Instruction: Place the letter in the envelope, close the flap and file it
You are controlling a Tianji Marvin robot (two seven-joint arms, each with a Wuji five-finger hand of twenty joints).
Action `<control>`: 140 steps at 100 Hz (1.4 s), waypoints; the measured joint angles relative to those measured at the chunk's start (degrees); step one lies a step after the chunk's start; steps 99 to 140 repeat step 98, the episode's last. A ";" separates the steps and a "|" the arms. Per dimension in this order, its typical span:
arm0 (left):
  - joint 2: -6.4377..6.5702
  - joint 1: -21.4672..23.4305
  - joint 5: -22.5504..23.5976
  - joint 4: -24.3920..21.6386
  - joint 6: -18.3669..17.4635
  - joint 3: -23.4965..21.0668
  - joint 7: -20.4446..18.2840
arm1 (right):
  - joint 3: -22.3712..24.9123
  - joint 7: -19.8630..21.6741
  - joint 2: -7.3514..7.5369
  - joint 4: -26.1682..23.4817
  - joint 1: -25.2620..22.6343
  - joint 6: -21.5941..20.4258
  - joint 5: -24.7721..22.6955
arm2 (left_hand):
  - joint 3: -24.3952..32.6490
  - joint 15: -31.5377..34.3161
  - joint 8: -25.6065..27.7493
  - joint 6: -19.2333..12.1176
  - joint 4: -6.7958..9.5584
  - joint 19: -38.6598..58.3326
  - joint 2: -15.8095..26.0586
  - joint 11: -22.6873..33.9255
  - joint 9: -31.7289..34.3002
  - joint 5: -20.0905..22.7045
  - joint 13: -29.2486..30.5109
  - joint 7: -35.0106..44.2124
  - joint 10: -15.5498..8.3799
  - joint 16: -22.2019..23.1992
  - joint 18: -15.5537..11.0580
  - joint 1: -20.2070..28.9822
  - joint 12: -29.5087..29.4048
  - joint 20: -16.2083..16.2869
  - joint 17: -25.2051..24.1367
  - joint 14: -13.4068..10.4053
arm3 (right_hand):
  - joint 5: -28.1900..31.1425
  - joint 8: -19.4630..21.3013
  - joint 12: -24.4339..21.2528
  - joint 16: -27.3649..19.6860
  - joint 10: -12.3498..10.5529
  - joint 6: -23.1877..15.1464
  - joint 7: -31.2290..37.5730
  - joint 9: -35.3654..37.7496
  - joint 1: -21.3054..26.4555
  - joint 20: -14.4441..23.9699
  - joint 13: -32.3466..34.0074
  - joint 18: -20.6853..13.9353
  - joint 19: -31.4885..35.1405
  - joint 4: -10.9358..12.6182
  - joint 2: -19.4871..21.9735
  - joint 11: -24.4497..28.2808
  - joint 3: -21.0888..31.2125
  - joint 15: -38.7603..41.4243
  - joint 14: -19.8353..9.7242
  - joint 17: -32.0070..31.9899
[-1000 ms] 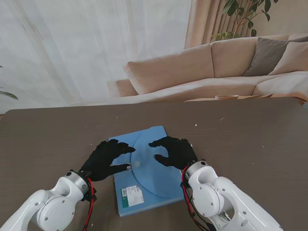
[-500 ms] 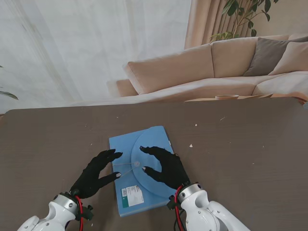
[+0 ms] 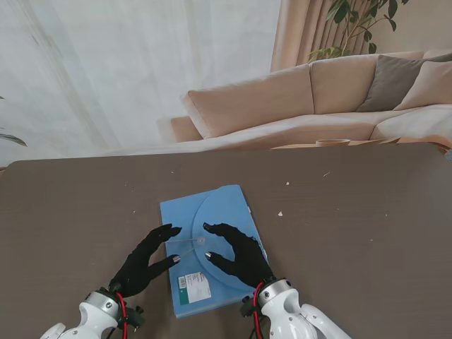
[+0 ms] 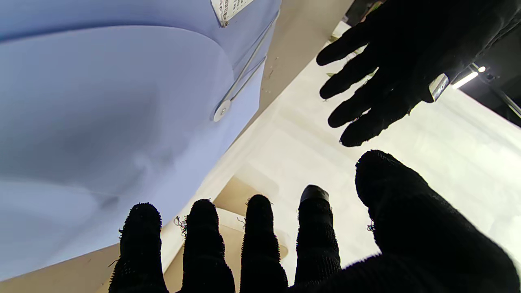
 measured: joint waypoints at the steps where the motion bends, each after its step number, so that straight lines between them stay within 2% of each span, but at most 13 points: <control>1: -0.01 0.00 -0.08 0.01 -0.06 0.02 0.04 | -0.01 0.07 0.00 0.07 0.06 -0.12 0.00 | 0.00 0.00 -0.01 0.00 0.00 0.00 0.00 0.00 0.00 0.00 0.00 0.01 0.00 0.00 -0.01 0.00 0.00 0.00 0.00 -0.01 | 0.00 0.00 0.00 0.00 -0.02 0.00 0.00 0.00 0.00 0.00 -0.01 -0.04 -0.02 0.00 0.00 -0.24 0.00 0.00 -0.02 -0.02; 17: -0.30 -0.07 -1.41 0.11 -0.43 1.15 2.16 | -0.14 1.02 0.01 0.54 0.59 -0.73 -0.20 | 0.00 -0.11 -0.37 -0.34 0.00 0.00 0.01 -0.60 -0.63 0.00 0.00 0.12 -0.21 -0.15 -0.65 0.01 0.00 -0.75 0.00 -0.65 | -1.42 0.00 -0.08 -0.57 -0.15 -1.19 0.00 0.00 0.00 -0.01 -0.70 -0.71 -0.75 0.00 0.24 -0.38 -0.04 -1.17 -0.86 -0.39; 46: -0.66 0.29 -1.23 -0.20 -0.24 1.18 2.43 | 0.00 1.08 0.10 0.37 -0.12 -1.19 -0.97 | 0.02 -0.27 -0.45 -0.37 0.00 -0.57 0.89 -0.71 -0.63 0.00 0.00 1.42 -0.25 -1.52 -0.66 0.02 0.00 -2.06 0.04 -0.73 | -1.43 0.01 -0.15 -0.59 -0.24 -1.20 0.00 0.00 0.00 -0.02 -0.82 -1.38 -1.42 0.00 0.69 -0.38 -0.57 -0.66 -1.39 -0.82; 70: -0.72 0.57 -1.91 -0.90 0.37 0.90 2.31 | -0.95 -0.82 -0.23 -0.37 -0.08 0.20 1.08 | 0.02 -0.27 -0.47 -0.37 0.00 -0.58 0.89 -0.72 -0.63 0.00 0.00 1.43 -0.26 -1.71 -0.67 0.03 0.00 -2.18 0.16 -0.77 | -1.43 -0.12 -0.18 -0.60 -0.25 -1.20 0.00 0.00 0.01 -0.02 -1.25 -1.39 -1.55 0.00 0.69 -0.38 -0.63 -0.68 -1.40 -0.87; 140: -0.59 0.89 -1.06 -1.04 0.43 0.80 1.49 | -1.59 -0.42 -0.51 -0.26 0.84 0.33 0.33 | 0.02 -0.28 -0.49 -0.37 0.00 -0.59 0.89 -0.72 -0.63 0.00 0.00 1.44 -0.26 -2.23 -0.68 0.04 0.00 -2.81 0.19 -0.90 | -1.43 -0.68 -0.35 -0.61 -0.25 -1.20 0.00 0.00 0.01 -0.02 -1.25 -1.39 -2.16 0.00 0.69 -0.38 -0.68 -0.68 -1.41 -0.87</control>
